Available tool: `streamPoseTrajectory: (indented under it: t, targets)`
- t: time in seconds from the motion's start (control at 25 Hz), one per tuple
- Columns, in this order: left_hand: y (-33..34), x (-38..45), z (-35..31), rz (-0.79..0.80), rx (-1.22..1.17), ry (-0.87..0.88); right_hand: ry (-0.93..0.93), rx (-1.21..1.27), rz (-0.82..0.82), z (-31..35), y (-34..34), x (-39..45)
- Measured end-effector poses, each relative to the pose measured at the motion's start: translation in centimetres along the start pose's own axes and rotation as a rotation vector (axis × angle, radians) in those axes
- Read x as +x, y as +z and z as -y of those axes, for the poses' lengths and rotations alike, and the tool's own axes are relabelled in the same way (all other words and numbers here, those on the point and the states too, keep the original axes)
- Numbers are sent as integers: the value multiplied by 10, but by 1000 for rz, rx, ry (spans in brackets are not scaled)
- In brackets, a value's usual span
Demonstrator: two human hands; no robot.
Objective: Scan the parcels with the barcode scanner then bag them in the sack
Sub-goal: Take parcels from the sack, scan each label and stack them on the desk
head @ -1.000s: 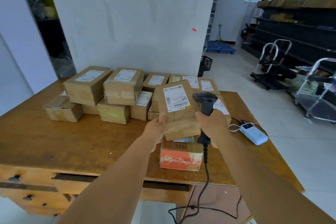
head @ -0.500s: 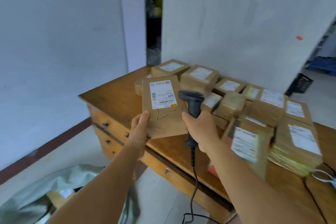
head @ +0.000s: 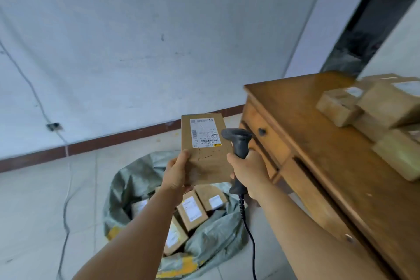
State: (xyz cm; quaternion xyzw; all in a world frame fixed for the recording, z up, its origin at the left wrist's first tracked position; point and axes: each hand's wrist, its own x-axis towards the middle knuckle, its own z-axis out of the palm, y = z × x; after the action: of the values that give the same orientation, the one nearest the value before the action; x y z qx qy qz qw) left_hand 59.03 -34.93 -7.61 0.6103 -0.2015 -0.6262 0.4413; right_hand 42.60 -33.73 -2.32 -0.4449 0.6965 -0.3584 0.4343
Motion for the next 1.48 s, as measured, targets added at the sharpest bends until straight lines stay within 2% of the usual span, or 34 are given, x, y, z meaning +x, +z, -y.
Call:
streamPoseTrajectory:
  t: [0.16,0.32,0.6,0.8,0.96,1.16,1.36,1.48]
  targets:
    - [-80,50,8,-128,3,-42,54,-32,73,-5,91,25]
    - [-146,95,43,-294,58,-123,113,-69,147,-28,159,52]
    - [-206,179,133,-563,60,-366,170,-143,266,-103,234,114]
    - [-199,249,206,-565,-474,-551,181,-260,362,-178,281,155]
    - [-202,300,268,-591,-621,-572,191,-314,433,-236,324,178]
    - [-240,329,333,-615,-821,-534,195,-366,529,-290,374,182]
    - [-283,311,385,-780,-726,-523,222,-406,604,-320,402,171]
    - [-308,300,406,-937,-423,-520,203,-446,620,-329,414,163]
